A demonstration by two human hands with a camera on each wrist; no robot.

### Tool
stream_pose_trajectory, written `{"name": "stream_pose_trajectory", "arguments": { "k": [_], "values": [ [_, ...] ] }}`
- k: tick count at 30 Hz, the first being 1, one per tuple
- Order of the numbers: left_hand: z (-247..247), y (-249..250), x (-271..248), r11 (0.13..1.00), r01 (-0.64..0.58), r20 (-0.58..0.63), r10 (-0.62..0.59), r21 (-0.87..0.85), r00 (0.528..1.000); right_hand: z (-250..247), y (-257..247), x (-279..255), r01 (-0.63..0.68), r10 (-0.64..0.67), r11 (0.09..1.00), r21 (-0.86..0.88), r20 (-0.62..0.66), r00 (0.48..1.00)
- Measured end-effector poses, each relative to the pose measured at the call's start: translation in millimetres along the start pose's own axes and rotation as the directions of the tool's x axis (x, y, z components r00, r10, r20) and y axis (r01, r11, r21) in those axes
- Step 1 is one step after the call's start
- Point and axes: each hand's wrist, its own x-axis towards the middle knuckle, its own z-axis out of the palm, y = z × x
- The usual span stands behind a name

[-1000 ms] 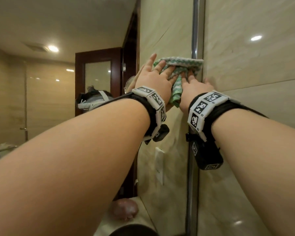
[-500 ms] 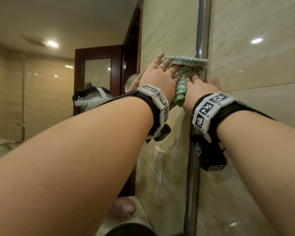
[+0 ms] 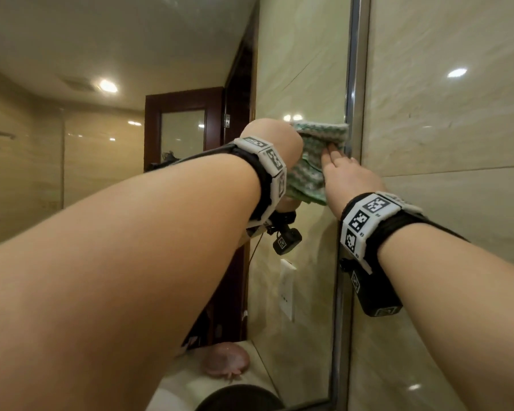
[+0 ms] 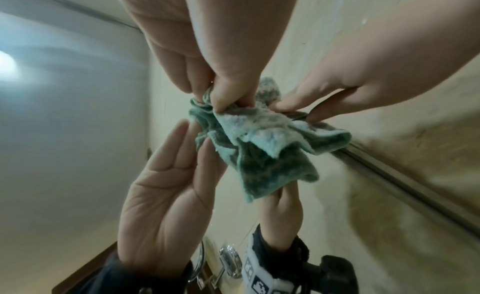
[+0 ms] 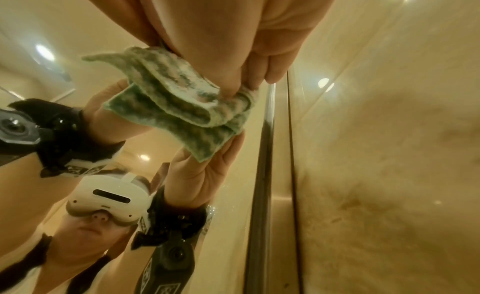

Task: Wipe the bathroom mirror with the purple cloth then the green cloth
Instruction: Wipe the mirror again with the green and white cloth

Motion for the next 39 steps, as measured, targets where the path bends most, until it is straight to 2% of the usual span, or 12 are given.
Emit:
{"name": "stream_pose_trajectory", "arguments": {
  "k": [3,5,8,10,12,14,18,22,24,27,34,39],
  "values": [
    [-20,-16,-23,0.996,0.043,0.023,-0.042,-0.081,0.999,-12,-6,-6,0.026,-0.024,0.998,0.061,-0.030,0.999],
    [-32,-26,-38,0.980,0.084,-0.037,-0.092,-0.180,0.995,-26,-12,-10,0.045,-0.039,0.995,0.089,-0.064,0.997],
    [-46,-44,-73,0.906,0.131,-0.155,-0.208,-0.402,0.966,-55,-23,-20,0.058,-0.047,0.992,0.113,-0.097,0.994],
    [-54,-58,-95,0.869,0.131,-0.184,-0.245,-0.478,0.952,-77,-30,-28,0.054,-0.036,0.986,0.156,-0.118,0.992],
    [-70,-70,-115,0.880,0.127,-0.172,-0.227,-0.458,0.959,-99,-38,-36,0.066,-0.041,0.978,0.197,-0.128,0.991],
    [-86,-83,-129,0.894,0.153,-0.091,-0.209,-0.421,0.974,-119,-47,-45,0.083,-0.054,0.971,0.223,-0.137,0.989],
    [-109,-108,-163,0.822,0.225,-0.048,-0.292,-0.523,0.955,-159,-68,-69,0.123,-0.080,0.955,0.271,-0.165,0.983],
    [-109,-129,-212,0.828,0.117,-0.191,-0.260,-0.549,0.946,-191,-91,-97,0.197,-0.129,0.910,0.366,-0.201,0.971],
    [-106,-136,-237,0.784,0.054,-0.252,-0.263,-0.619,0.931,-199,-100,-113,0.221,-0.133,0.873,0.435,-0.224,0.965],
    [-97,-142,-273,0.682,0.048,-0.222,-0.303,-0.730,0.927,-205,-111,-140,0.248,-0.148,0.819,0.517,-0.228,0.962],
    [-87,-152,-339,0.679,0.082,-0.106,-0.231,-0.730,0.967,-222,-138,-183,0.265,-0.195,0.796,0.544,-0.184,0.963],
    [-85,-154,-377,0.553,0.127,0.032,-0.178,-0.824,0.984,-225,-159,-216,0.194,-0.179,0.757,0.624,-0.087,0.980]
  ]
}}
